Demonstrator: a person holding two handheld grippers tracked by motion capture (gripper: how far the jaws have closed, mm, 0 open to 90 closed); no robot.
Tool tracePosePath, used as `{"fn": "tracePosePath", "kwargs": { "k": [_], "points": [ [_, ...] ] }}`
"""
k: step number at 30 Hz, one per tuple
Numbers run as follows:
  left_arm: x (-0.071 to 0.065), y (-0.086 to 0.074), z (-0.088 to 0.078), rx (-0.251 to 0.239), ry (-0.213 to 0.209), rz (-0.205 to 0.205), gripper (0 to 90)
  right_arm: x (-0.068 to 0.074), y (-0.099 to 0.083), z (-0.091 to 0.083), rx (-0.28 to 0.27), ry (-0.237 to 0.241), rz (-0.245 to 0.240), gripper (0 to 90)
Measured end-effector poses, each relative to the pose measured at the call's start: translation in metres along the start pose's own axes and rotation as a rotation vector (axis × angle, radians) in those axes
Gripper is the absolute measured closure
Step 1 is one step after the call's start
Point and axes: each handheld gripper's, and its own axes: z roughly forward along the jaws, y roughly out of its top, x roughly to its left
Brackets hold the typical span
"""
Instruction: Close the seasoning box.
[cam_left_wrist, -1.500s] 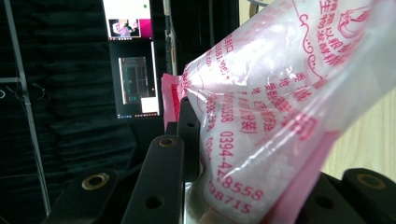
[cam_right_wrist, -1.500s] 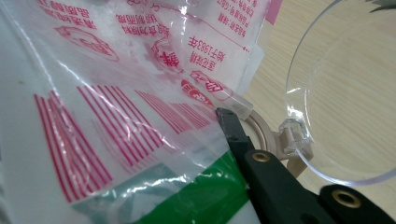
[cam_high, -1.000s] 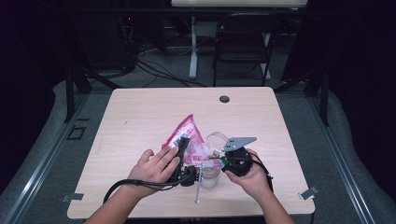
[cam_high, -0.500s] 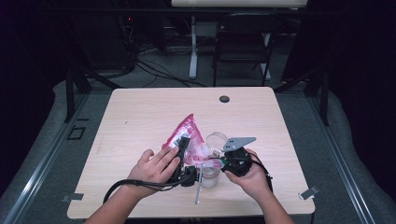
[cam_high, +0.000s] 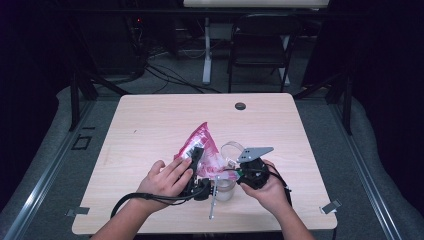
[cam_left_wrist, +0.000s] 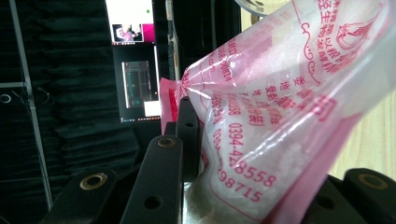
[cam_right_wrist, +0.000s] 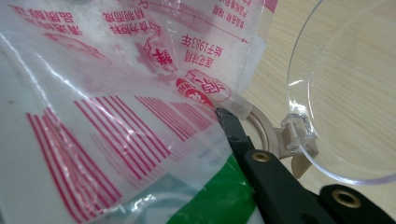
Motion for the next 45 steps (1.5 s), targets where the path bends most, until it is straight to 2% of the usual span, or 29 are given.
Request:
{"fn": "tracePosePath", "kwargs": {
  "k": [13, 15, 34, 38, 41, 45],
  "points": [
    [0.0012, 0.0011, -0.0011, -0.004, -0.005, -0.011, 76.4, 0.0002, -0.0006, 0.0022, 0.008, 0.000, -0.003, 90.0],
    [0.0019, 0.0014, -0.0013, -0.008, 0.003, -0.001, 76.4, 0.0003, -0.0006, 0.0023, 0.009, -0.001, -0.003, 90.0],
    [0.0030, 0.0033, -0.0021, -0.011, -0.002, -0.001, 76.1, -0.0008, -0.0014, 0.0025, 0.001, -0.002, 0.005, 90.0],
    [0.0030, 0.0038, -0.0019, -0.013, -0.001, -0.012, 76.1, -0.0012, -0.0014, 0.0021, 0.002, 0.000, 0.003, 90.0],
    [0.0043, 0.0047, -0.0018, -0.014, 0.001, 0.008, 76.0, -0.0016, -0.0015, 0.0022, 0.005, 0.002, 0.002, 90.0],
    [0.0031, 0.0055, -0.0015, -0.014, -0.002, -0.012, 75.9, -0.0017, -0.0018, 0.0023, 0.006, -0.001, 0.005, 90.0]
  ]
}}
